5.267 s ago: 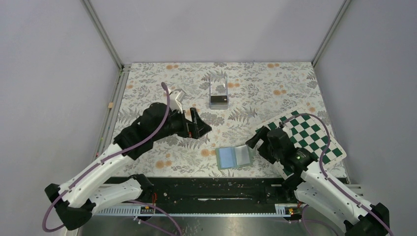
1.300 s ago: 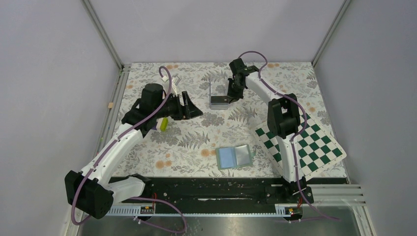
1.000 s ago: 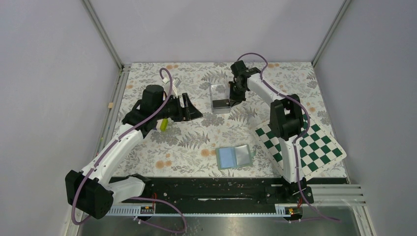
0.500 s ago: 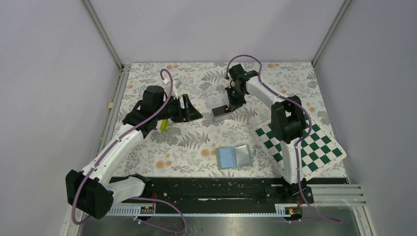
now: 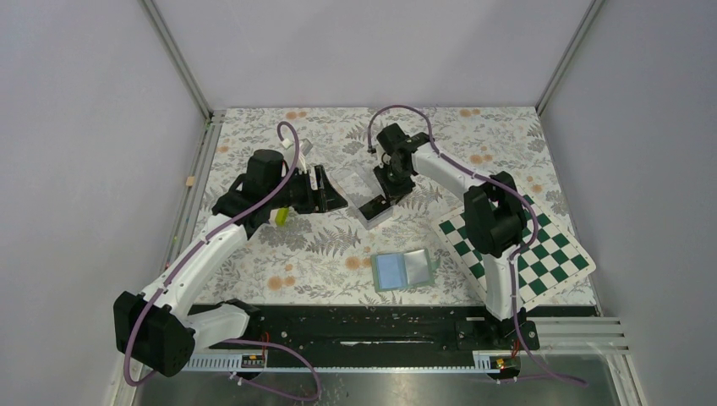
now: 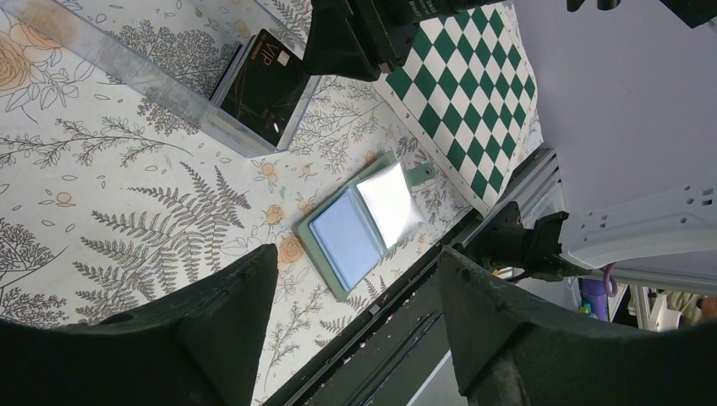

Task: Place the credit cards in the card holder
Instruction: Move the storage box to the center of the board.

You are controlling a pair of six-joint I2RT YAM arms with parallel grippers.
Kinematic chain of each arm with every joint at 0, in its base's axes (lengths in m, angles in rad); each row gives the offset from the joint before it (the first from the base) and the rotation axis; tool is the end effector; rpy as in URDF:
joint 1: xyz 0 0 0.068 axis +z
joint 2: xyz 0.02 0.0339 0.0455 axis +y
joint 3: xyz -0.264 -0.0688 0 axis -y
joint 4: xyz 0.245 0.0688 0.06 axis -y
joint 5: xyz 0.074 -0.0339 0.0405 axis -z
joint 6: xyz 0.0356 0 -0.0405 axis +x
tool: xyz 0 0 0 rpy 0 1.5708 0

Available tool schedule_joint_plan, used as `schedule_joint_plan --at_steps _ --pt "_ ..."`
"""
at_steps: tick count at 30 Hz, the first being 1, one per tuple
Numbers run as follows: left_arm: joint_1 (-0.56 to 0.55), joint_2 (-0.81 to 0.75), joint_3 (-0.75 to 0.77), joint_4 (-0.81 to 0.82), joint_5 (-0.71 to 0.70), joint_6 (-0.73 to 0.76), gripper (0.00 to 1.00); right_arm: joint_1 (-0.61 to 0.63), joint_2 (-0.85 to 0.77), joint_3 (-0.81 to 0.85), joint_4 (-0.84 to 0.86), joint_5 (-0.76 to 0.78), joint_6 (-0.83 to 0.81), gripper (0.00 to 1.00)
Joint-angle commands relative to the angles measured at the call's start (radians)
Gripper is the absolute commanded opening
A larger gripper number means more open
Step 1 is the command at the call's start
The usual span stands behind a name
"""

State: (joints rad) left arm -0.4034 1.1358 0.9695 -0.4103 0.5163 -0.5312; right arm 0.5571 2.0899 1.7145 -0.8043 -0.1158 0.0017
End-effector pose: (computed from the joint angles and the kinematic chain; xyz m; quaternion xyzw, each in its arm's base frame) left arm 0.2215 -0.1136 0.3143 0.0672 0.8559 -0.4080 0.3106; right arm 0.3735 0.2375 0.2076 -0.2793 0.9387 0.1081 0.1708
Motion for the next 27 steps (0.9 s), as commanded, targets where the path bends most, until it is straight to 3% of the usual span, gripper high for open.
schedule_joint_plan --at_steps 1,4,9,21,25,27 --pt "0.005 -0.026 -0.004 0.032 0.008 0.015 0.69 -0.001 -0.103 -0.019 0.020 0.041 0.071 0.46" --pt "0.005 -0.029 -0.010 0.036 0.010 0.014 0.69 0.000 -0.171 -0.077 0.074 0.015 0.179 0.65" --pt "0.005 -0.038 -0.024 0.046 0.015 0.007 0.70 0.000 -0.269 -0.183 0.175 -0.036 0.396 0.76" --pt "0.005 -0.096 -0.087 0.069 0.018 -0.012 0.70 -0.001 -0.188 -0.209 0.137 -0.015 0.636 0.77" --pt "0.005 -0.109 -0.104 0.070 0.016 -0.012 0.71 0.002 -0.134 -0.194 0.127 -0.022 0.650 0.73" --pt "0.005 -0.114 -0.110 0.070 0.017 -0.013 0.70 0.002 -0.108 -0.193 0.124 -0.026 0.648 0.65"
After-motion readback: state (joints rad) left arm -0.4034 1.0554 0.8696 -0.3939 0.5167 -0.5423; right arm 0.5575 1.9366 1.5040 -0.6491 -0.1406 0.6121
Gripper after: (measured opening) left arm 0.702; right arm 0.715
